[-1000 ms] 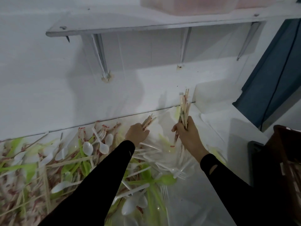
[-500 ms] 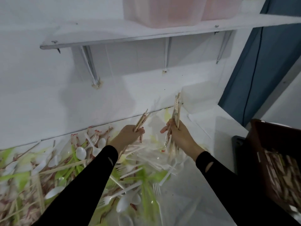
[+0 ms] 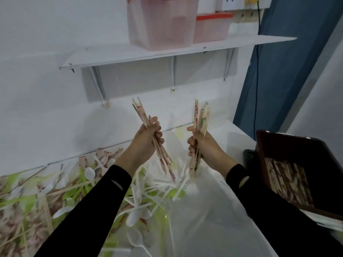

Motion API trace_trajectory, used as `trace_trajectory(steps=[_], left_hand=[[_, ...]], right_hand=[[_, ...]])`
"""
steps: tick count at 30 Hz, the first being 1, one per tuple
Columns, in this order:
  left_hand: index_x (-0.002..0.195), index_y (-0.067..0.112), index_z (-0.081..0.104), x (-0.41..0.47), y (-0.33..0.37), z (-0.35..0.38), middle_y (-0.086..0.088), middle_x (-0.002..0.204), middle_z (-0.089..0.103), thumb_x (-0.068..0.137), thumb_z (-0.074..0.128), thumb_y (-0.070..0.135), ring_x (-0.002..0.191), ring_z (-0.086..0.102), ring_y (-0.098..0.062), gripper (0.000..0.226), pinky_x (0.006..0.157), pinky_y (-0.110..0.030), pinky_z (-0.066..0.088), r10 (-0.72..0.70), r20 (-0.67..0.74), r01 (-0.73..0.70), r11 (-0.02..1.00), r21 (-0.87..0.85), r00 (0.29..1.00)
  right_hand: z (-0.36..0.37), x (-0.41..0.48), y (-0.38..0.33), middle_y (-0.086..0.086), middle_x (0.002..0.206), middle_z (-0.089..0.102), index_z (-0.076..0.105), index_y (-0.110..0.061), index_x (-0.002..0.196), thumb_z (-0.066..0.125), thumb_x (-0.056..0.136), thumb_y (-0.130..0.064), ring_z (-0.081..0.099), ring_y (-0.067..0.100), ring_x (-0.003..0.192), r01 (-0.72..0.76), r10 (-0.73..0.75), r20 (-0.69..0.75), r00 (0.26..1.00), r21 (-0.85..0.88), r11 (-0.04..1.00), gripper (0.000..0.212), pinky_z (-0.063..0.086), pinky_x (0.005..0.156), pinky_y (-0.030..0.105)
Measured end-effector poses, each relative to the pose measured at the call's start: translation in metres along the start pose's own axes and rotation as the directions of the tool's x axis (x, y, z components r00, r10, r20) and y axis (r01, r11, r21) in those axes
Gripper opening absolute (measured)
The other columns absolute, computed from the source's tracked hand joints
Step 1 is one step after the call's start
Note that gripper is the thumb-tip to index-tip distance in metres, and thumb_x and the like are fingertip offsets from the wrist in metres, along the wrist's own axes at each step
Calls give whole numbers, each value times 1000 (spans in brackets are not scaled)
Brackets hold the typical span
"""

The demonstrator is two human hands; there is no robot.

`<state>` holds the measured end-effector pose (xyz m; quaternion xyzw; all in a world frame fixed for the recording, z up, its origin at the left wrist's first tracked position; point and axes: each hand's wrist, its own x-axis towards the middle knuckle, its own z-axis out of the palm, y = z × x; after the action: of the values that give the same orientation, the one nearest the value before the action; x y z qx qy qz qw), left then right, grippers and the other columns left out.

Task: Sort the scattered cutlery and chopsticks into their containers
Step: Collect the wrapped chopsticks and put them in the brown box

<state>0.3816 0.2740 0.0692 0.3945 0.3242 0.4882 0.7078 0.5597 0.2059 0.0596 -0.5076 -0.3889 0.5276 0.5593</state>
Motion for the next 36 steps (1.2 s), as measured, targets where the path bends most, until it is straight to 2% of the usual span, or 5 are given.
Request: trace_trajectory(steps=[11,21,29,33,36], left_hand=[[114,4,51,14,-57,167,-10,106,68,103,43,11,88,69,-19,14,75,-28,59,-167,269,236,940,-246,948],[121,16,50,5,-174,295,-3,84,60,105,41,24,66,55,-13,20,61,-29,53,-353,249,315,932,178,902],[150,18,25,-6,-245,287,-12,146,42,97,55,35,127,49,-28,63,109,-38,40,-575,173,119,435,893,800],[150,11,-25,-12,-249,287,-17,148,36,97,57,28,103,56,-26,99,78,-30,49,-685,88,2,130,992,723],[154,6,-9,-9,-258,279,-24,152,32,91,66,23,128,48,-35,99,103,-37,44,-516,101,-56,103,993,850]], right_hand=[[-141,-50,-70,5,66,50,50,-9,116,34,107,-27,51,20,51,29,-8,-264,964,73,997,25,52,50,32],[-265,-84,-37,11,63,57,52,-5,102,36,107,-24,56,21,47,-125,77,-464,882,-75,989,25,53,47,31],[-307,-71,32,17,114,64,52,3,120,68,87,-17,64,30,104,-541,299,-507,809,-441,717,42,56,86,37],[-305,-72,35,20,144,41,18,-7,151,63,91,-19,45,36,131,-501,258,-441,860,-630,593,76,41,102,33],[-305,-77,39,24,146,33,18,-18,151,56,94,-15,45,41,129,-462,244,-393,887,-722,515,69,41,107,39]])
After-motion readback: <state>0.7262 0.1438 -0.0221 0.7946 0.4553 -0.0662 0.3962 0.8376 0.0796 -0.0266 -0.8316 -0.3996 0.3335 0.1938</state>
